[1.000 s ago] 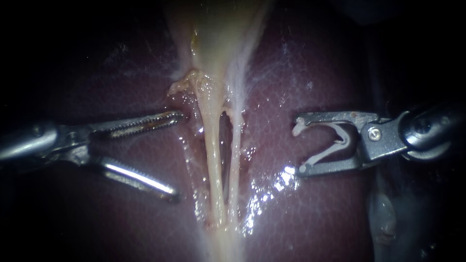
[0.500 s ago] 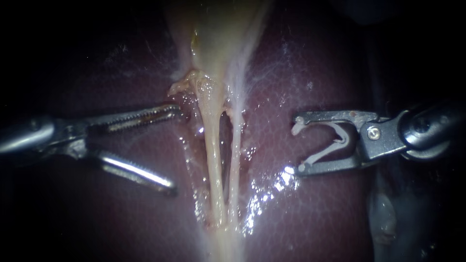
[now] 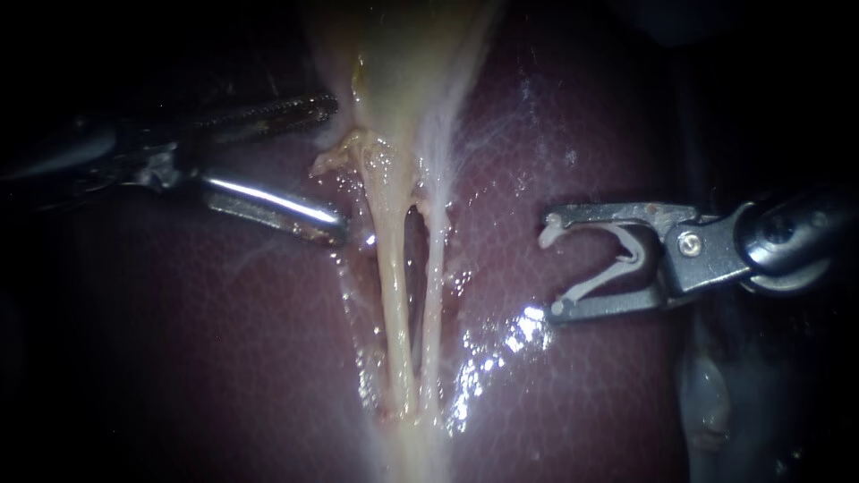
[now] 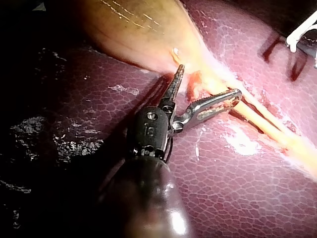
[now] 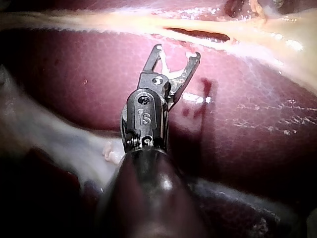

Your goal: Grabbing gallbladder

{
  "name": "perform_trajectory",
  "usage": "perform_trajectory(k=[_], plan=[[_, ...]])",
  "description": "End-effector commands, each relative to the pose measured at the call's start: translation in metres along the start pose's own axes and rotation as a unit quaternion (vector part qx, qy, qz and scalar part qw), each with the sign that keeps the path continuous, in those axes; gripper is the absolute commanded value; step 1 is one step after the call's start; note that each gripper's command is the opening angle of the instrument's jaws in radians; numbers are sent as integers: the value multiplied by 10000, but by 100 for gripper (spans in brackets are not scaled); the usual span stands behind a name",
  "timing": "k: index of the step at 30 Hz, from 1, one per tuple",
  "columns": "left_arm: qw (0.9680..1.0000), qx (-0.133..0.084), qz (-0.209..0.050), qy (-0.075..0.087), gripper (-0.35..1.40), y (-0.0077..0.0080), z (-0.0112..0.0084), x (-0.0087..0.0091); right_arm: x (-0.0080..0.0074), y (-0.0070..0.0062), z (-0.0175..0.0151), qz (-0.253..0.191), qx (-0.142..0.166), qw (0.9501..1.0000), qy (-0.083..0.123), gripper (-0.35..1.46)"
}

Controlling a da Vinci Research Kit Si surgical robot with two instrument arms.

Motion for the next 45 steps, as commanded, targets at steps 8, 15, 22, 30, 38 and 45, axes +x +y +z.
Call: perform_trajectory(k=[8, 15, 22, 30, 38, 45], plan=[[9989, -22, -392, 245, 84, 17, 13, 20, -1, 0, 1, 2, -3, 10000, -3, 50], [9964, 5, -764, 357, 58, 20, 14, 24, -1, 0, 2, 1, -5, 10000, -3, 50], [9937, 4, -1062, 354, 32, 21, 11, 22, -1, 0, 2, 1, -5, 10000, -3, 50], [9904, 34, -1334, 357, 14, 23, 4, 19, -2, 0, 1, 0, -4, 10000, -3, 50], [9863, 81, -1575, 482, -35, 20, 0, 16, -2, 0, 1, 0, -3, 10000, -3, 50], [9855, 87, -1580, 620, -35, 16, -9, 12, -2, 0, 1, -1, -3, 10000, -3, 50]])
